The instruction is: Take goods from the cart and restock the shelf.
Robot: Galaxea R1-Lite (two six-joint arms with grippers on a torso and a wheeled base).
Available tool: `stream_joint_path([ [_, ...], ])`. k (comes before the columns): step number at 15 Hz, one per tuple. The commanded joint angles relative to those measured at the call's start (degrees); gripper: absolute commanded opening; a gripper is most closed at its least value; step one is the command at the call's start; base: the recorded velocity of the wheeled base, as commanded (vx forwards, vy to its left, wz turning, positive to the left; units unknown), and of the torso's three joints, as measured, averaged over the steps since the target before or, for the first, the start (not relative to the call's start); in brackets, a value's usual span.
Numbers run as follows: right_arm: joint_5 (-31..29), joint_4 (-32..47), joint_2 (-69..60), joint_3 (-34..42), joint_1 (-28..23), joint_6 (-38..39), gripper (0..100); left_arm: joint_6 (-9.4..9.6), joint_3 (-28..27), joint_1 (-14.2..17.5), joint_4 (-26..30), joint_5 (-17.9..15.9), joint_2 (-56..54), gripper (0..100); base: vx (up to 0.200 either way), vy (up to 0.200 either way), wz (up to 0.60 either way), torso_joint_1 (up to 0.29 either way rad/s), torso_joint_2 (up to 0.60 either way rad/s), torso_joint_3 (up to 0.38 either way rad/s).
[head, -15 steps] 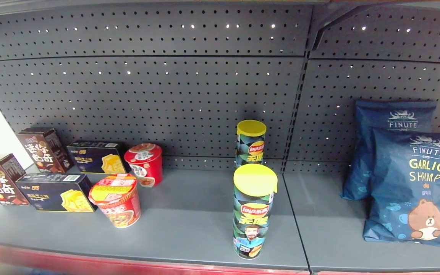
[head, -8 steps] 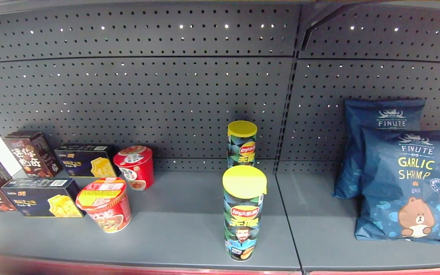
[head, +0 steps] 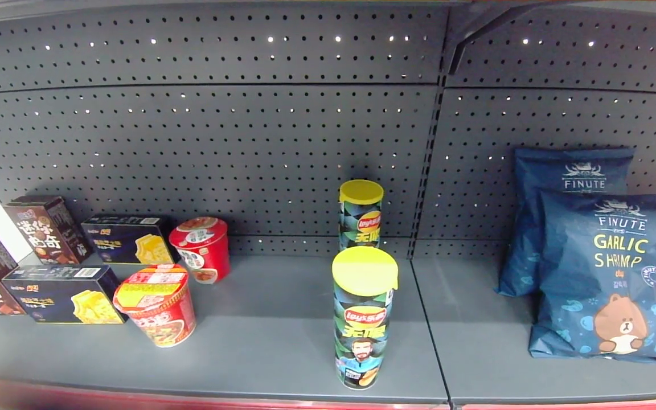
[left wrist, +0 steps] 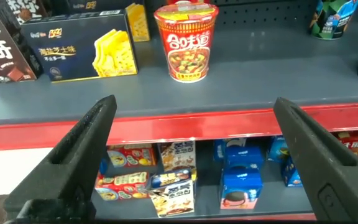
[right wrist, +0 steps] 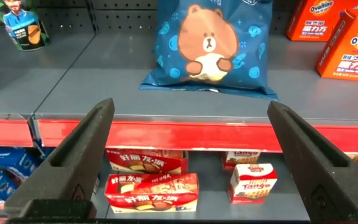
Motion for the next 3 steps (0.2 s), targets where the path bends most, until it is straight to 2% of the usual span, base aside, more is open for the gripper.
stream_joint_path([
  [1,0.02,0.01,-0.02,0.07,-0.01,-0.01,100,0.00,0.00,-0.02,-0.01,-0.02,-0.02,100,0.000,0.000,0.00,0.000,0.00,0.000],
  [3,0.02,0.01,-0.02,0.07,-0.01,-0.01,100,0.00,0.00,-0.02,-0.01,-0.02,-0.02,100,0.000,0.000,0.00,0.000,0.00,0.000],
])
